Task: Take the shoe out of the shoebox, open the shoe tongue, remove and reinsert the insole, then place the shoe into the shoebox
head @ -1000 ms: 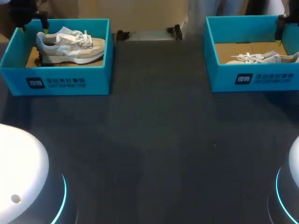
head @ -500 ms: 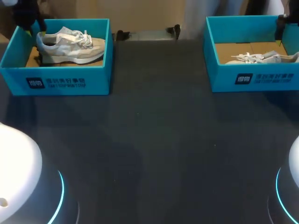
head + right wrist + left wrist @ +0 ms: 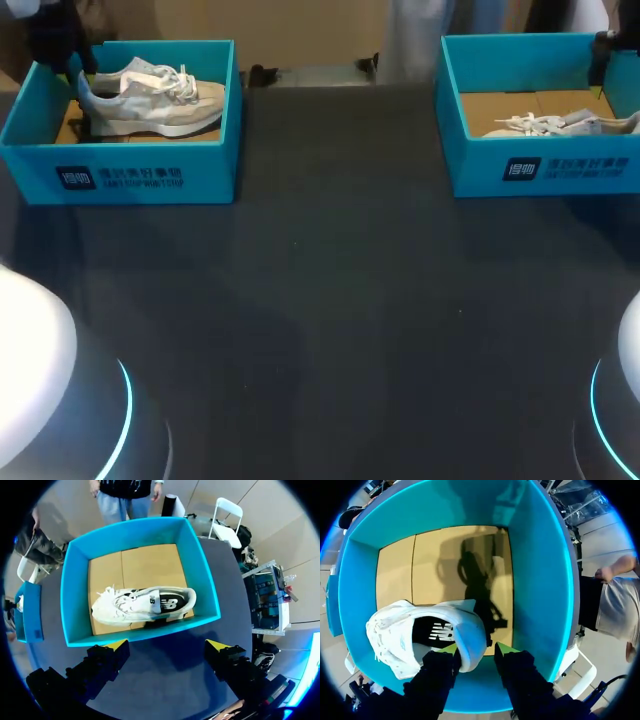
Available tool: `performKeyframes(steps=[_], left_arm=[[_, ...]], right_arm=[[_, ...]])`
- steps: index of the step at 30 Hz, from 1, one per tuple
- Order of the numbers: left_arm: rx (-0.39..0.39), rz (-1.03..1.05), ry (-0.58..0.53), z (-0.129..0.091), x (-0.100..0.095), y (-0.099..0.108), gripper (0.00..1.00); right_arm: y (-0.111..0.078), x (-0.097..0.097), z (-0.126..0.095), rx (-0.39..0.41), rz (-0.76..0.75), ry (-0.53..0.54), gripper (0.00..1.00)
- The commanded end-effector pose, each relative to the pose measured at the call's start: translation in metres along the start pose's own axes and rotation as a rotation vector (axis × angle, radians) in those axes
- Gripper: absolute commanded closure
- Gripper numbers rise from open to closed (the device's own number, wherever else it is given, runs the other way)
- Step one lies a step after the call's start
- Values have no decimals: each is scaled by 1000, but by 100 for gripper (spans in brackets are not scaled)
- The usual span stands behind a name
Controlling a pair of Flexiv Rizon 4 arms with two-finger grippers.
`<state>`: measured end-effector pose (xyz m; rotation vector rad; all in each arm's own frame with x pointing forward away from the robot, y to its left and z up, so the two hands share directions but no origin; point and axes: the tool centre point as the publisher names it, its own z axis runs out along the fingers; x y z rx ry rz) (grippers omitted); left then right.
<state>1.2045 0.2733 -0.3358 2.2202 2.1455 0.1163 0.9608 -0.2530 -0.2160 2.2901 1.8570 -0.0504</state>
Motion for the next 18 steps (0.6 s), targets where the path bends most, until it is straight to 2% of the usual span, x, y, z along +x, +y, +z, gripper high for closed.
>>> performKeyframes(steps=[1, 18], left_arm=[[16, 1, 1, 10, 2, 5, 56], [51, 10, 6, 32, 4, 2, 55]], right_arm=[[-1, 0, 0, -2, 1, 1, 0], [-1, 0, 0, -2, 1, 1, 0]])
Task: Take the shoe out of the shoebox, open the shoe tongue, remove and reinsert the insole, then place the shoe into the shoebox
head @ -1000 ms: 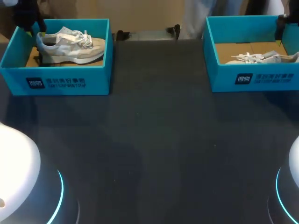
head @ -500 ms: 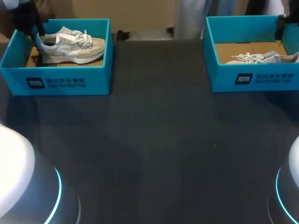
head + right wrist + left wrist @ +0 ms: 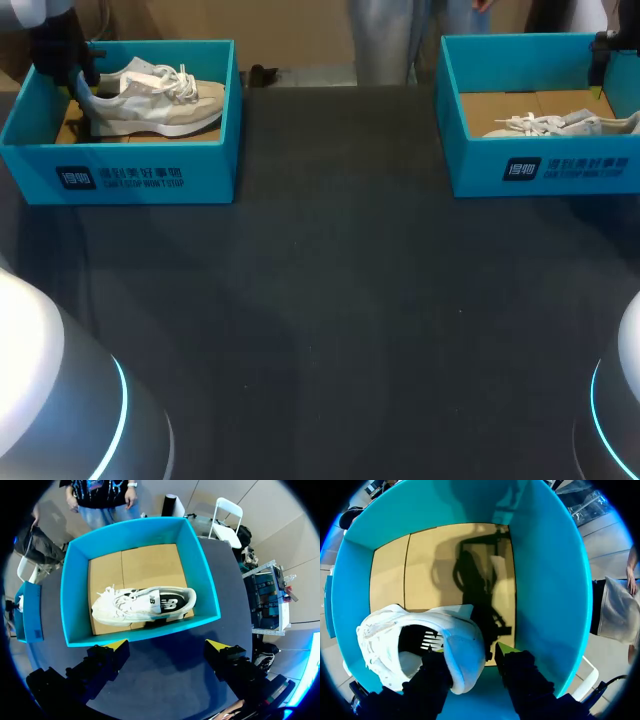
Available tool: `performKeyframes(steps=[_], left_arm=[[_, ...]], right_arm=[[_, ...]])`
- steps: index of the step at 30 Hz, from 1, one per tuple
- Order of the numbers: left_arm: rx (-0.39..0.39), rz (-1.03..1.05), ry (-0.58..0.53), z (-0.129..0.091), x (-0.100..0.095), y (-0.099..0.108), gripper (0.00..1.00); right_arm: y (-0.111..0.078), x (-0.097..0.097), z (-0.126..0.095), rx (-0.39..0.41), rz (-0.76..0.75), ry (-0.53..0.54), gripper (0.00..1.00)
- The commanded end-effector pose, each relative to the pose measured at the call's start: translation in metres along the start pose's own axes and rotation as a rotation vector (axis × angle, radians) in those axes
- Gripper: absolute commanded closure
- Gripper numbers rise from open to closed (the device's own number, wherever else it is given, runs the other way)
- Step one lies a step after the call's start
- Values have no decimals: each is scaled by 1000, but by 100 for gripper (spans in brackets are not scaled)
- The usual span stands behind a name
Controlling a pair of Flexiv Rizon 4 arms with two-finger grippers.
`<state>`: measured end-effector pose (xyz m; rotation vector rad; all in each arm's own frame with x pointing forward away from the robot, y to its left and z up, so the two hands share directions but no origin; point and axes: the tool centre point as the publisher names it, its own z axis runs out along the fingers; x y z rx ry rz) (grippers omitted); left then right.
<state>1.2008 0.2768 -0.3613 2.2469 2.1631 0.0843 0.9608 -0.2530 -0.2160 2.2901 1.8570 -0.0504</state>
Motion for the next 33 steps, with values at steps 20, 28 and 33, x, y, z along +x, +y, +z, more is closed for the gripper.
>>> performKeyframes(steps=[20, 28, 33], left_arm=[[44, 25, 34, 18, 5, 9, 100], [46, 35, 79, -5, 7, 4, 100], [10, 3, 86, -38, 10, -2, 100]], right_arm=[[-1, 0, 0, -2, 1, 1, 0], [-1, 0, 0, -2, 1, 1, 0], [-1, 0, 0, -2, 1, 1, 0]])
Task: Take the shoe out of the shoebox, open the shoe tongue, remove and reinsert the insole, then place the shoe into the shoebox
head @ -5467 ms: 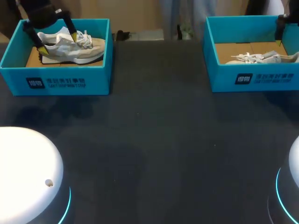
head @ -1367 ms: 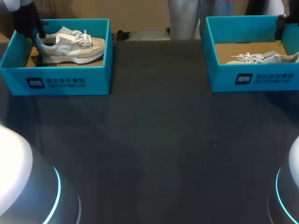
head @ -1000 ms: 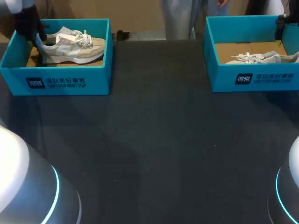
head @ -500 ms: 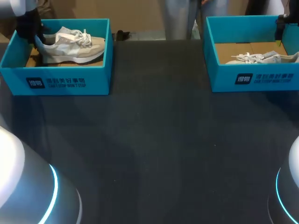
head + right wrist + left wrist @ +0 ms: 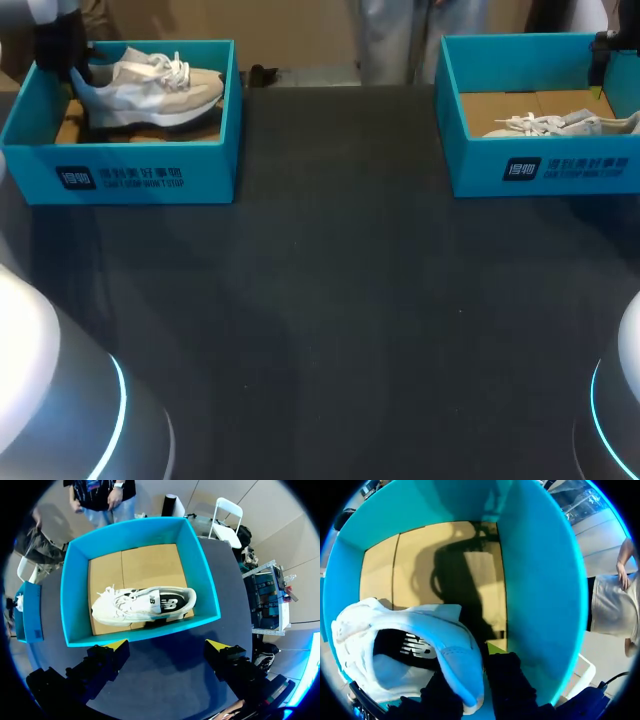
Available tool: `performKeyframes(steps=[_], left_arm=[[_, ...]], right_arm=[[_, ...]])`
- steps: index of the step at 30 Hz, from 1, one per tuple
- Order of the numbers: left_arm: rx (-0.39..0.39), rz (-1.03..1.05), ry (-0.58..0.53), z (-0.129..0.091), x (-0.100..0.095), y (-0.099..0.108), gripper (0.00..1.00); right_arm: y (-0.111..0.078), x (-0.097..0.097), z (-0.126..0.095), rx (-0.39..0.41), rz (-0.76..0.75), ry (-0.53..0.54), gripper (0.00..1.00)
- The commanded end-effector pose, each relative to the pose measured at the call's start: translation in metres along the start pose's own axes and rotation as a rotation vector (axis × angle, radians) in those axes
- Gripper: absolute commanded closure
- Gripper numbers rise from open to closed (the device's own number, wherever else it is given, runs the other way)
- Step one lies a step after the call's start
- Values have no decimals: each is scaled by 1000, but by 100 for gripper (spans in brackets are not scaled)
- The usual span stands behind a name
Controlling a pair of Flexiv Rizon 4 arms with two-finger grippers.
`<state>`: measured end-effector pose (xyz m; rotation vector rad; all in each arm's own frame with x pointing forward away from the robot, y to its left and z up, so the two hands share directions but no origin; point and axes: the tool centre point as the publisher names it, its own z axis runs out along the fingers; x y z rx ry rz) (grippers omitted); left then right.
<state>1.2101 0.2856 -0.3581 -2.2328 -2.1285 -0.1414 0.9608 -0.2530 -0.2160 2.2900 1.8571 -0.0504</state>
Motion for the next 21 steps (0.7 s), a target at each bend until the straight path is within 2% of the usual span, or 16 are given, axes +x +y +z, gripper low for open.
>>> performKeyframes(steps=[1, 5, 7, 14, 17, 21], left_arm=[[-20, -15, 6, -45, 4, -14, 100], [-9, -46, 31, -75, 7, -21, 100], [-17, -59, 1, -95, 10, -25, 100], [-46, -71, 16, -144, 17, -35, 100], [-35, -61, -29, -164, 22, -41, 100], [-53, -59, -35, -187, 31, -45, 100]], right_arm=[[-1, 0, 0, -2, 1, 1, 0], [-1, 0, 0, -2, 1, 1, 0], [-1, 0, 0, -2, 1, 1, 0], [-1, 0, 0, -2, 1, 1, 0], [-1, 0, 0, -2, 1, 1, 0], [-1, 0, 0, -2, 1, 1, 0]])
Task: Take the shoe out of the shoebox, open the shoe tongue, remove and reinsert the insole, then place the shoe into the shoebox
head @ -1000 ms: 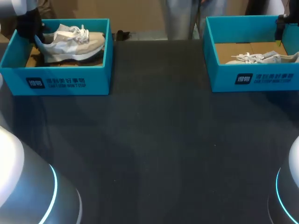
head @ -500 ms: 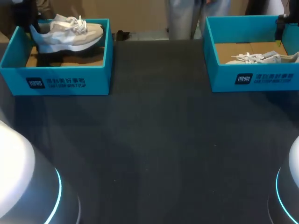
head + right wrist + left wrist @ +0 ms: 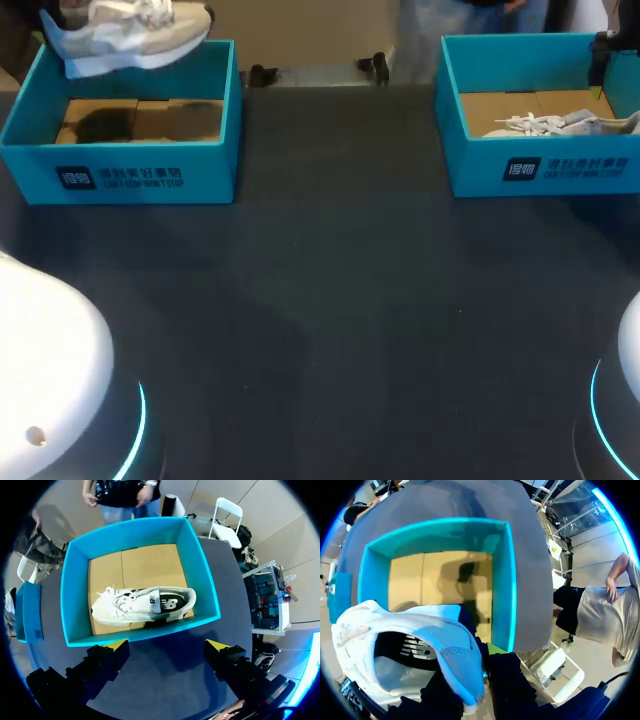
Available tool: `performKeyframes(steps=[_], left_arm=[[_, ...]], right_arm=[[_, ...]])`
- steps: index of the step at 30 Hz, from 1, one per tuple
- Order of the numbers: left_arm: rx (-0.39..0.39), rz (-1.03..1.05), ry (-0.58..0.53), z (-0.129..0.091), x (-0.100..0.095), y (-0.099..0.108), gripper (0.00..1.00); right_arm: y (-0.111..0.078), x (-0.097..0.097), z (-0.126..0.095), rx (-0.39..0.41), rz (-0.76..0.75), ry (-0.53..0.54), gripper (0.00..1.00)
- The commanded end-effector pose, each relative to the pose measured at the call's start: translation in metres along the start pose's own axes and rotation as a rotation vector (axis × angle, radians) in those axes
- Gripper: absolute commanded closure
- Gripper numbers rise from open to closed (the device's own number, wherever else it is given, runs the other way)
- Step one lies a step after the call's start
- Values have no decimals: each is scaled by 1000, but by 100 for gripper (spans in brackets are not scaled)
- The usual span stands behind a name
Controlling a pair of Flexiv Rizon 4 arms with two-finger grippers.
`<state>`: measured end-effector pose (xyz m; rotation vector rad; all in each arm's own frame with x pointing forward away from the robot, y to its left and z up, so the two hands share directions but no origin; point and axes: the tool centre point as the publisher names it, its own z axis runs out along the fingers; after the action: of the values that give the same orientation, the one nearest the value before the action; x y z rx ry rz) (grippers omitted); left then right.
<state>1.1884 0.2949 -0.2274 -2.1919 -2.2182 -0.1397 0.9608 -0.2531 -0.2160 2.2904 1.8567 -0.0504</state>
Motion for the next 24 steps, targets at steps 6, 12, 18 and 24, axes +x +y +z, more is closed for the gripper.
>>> performKeyframes(steps=[6, 12, 18, 24], left_arm=[[-51, 1, -3, -87, 19, -29, 100], [-73, -12, -12, -102, 25, -32, 100], [-73, -12, -12, -102, 25, -32, 100], [-73, -12, -12, -102, 25, -32, 100]], right_arm=[[-1, 0, 0, -2, 1, 1, 0], [-1, 0, 0, -2, 1, 1, 0], [-1, 0, 0, -2, 1, 1, 0], [-1, 0, 0, -2, 1, 1, 0]])
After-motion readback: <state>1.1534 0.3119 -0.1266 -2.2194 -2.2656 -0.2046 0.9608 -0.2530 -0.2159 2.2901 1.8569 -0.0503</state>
